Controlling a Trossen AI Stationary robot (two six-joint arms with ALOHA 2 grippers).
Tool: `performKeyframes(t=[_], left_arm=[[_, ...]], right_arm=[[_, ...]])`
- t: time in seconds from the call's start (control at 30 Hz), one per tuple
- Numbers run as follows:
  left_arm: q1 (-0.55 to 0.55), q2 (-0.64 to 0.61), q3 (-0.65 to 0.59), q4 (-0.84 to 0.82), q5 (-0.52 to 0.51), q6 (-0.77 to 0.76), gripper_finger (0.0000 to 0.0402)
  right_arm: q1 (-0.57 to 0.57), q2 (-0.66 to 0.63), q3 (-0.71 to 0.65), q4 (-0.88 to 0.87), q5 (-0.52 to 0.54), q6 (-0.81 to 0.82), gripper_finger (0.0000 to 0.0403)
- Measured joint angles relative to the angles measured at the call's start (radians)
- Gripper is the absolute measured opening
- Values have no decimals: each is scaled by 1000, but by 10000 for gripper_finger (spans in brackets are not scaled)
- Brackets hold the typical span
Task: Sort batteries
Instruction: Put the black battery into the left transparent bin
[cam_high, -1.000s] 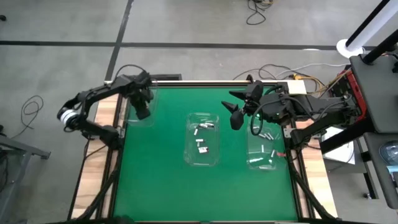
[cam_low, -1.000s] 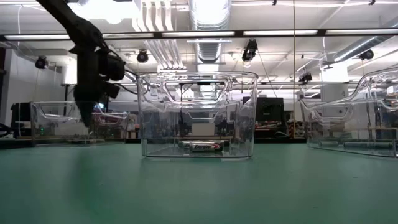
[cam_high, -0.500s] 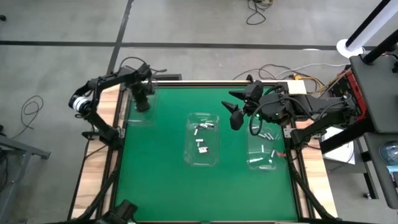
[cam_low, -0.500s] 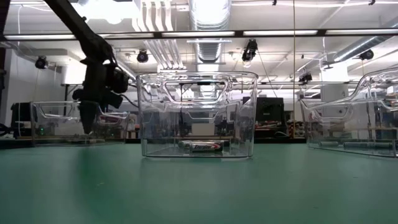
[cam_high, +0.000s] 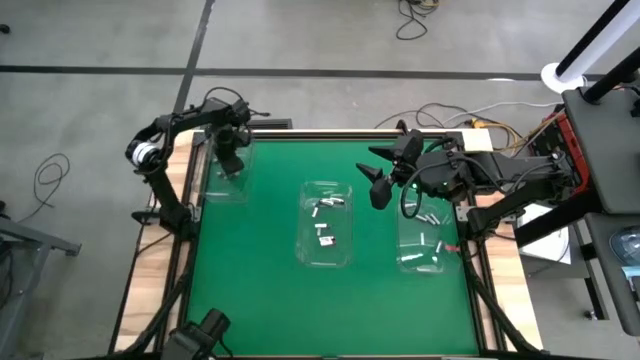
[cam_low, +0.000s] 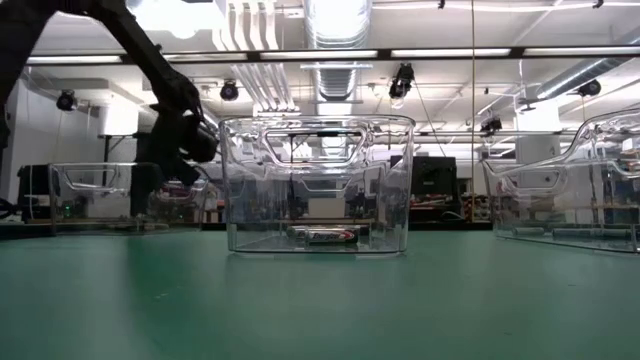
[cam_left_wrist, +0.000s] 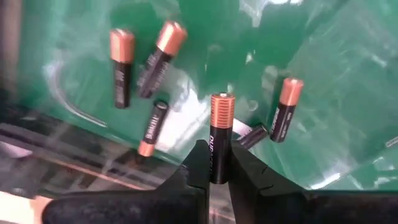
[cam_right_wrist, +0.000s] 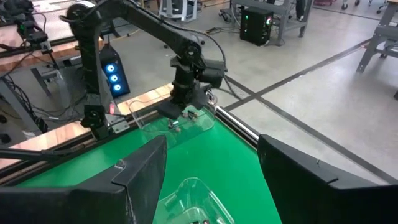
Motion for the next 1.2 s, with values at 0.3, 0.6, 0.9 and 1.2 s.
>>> performKeyframes(t=[0.3, 0.6, 0.9, 1.2], left_arm=[[-12, 82, 47, -49, -46, -33, 12], [-41, 99, 35, -26, -48, 64, 12], [-88, 99, 4, -19, -62, 103, 12], [-91, 99, 2, -16, -61, 80, 35]], right_arm=[[7, 0, 0, -1, 0, 2, 228], [13, 0, 0, -1, 0, 2, 233], [13, 0, 0, -5, -1, 2, 242], [14, 0, 0, -5, -2, 9, 236]])
